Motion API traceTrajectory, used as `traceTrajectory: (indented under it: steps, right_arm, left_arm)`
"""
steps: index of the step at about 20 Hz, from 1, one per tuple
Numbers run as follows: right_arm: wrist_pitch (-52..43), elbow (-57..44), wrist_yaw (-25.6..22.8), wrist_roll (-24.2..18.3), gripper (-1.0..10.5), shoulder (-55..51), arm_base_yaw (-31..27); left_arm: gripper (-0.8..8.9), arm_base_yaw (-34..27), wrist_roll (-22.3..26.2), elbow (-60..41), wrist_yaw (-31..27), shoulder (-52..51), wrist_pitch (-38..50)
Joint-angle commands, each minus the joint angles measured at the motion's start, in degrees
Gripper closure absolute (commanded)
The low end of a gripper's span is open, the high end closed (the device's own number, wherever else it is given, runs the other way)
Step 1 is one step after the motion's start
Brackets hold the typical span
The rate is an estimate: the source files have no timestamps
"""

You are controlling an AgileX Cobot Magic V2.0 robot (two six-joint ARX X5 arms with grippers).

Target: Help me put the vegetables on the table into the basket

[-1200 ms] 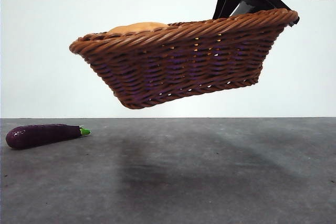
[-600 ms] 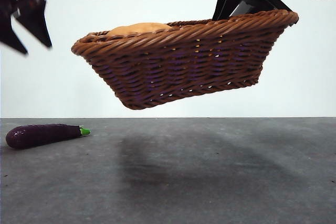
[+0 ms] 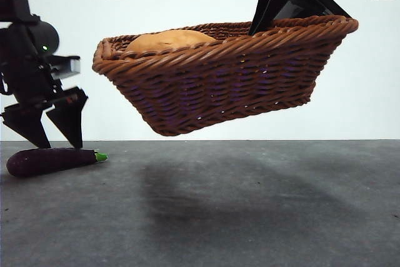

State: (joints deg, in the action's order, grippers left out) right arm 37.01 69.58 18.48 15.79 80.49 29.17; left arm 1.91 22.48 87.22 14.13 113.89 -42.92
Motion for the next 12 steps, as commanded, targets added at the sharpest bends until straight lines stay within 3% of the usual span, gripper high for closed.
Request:
traceTrajectory:
  steps: [1, 4, 5, 6, 10, 12]
  right_arm:
    - [-1.16, -0.2, 0.92, -0.02, 9.6, -0.11, 0.04]
    - [-1.09, -0.2, 1.05, -0.02, 9.6, -0.13, 0.04]
    - [-1.09, -0.2, 1.05, -0.02, 9.6, -0.13, 0.04]
    - [-1.14, -0.2, 1.03, -0.02, 9.6, -0.13, 0.04]
    - [-1.07, -0.2, 1.03, 0.0, 9.6, -0.11, 0.04]
    - [-1.05, -0.2, 1.03, 0.02, 9.6, -0.13, 0.04]
  left_arm:
    - [3.36, 0.79, 0.92, -0.35, -4.0, 1.75, -0.28]
    - [3.5, 0.76, 0.92, -0.35, -5.81, 2.34, -0.04]
    - [4.0, 0.7, 0.63, -0.35, -6.51, 2.36, -0.11]
    - [5.72, 0.52, 0.15, -0.35, -6.67, 2.38, -0.66]
    - [6.02, 0.52, -0.59, -0.35, -6.25, 2.51, -1.16]
    - [7.47, 0.52, -1.22, -0.35, -5.95, 2.51, -1.81]
